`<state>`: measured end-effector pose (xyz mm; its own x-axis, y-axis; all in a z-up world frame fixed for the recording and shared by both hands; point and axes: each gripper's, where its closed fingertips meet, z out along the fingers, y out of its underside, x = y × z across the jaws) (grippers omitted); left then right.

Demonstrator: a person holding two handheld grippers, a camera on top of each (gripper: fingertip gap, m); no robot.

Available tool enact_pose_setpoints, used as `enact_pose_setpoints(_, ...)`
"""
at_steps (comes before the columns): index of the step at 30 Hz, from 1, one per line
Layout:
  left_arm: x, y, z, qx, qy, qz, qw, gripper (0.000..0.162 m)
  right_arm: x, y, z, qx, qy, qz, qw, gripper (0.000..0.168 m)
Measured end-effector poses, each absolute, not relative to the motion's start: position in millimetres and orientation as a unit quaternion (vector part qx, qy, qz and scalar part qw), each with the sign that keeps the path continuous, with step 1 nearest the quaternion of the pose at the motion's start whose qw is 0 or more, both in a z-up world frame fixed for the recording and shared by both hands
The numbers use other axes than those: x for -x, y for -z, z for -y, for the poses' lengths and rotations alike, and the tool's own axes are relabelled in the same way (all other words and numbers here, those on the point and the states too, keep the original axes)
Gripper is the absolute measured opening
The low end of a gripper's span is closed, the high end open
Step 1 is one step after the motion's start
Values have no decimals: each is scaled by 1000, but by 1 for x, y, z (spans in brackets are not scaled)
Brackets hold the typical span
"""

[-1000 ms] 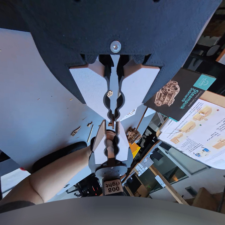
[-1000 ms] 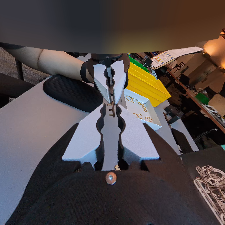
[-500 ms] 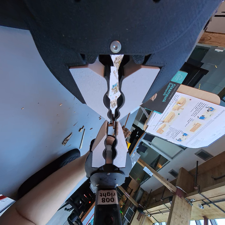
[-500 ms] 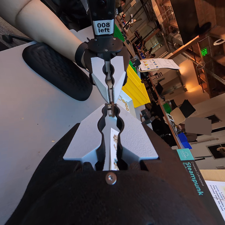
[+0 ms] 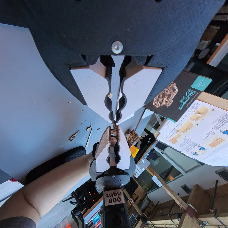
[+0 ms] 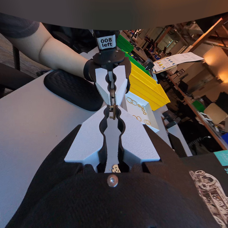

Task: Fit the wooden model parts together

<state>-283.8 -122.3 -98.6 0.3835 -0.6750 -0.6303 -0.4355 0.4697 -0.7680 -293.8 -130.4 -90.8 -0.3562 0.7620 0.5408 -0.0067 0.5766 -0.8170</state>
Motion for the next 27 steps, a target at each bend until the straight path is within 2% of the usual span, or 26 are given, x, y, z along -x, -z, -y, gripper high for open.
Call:
enact_pose_setpoints(3, 285, 101, 120, 529, 116, -540, 644, 1, 295, 94, 129, 282, -408, 726, 477, 9)
enact_pose_setpoints(15, 289, 99, 117, 550, 169, -508, 641, 3, 300, 91, 122, 328, -403, 713, 472, 8)
enact_pose_setpoints(20, 285, 95, 118, 584, 283, -463, 604, 54, 302, 93, 120, 346, -421, 702, 459, 7)
enact_pose_setpoints(21, 283, 93, 119, 585, 305, -453, 599, 56, 303, 93, 121, 344, -420, 701, 462, 7)
enact_pose_setpoints(24, 278, 89, 122, 569, 307, -451, 615, 36, 304, 91, 125, 332, -411, 702, 477, 7)
enact_pose_setpoints(27, 276, 85, 123, 550, 252, -468, 645, 32, 304, 85, 127, 325, -416, 695, 487, 8)
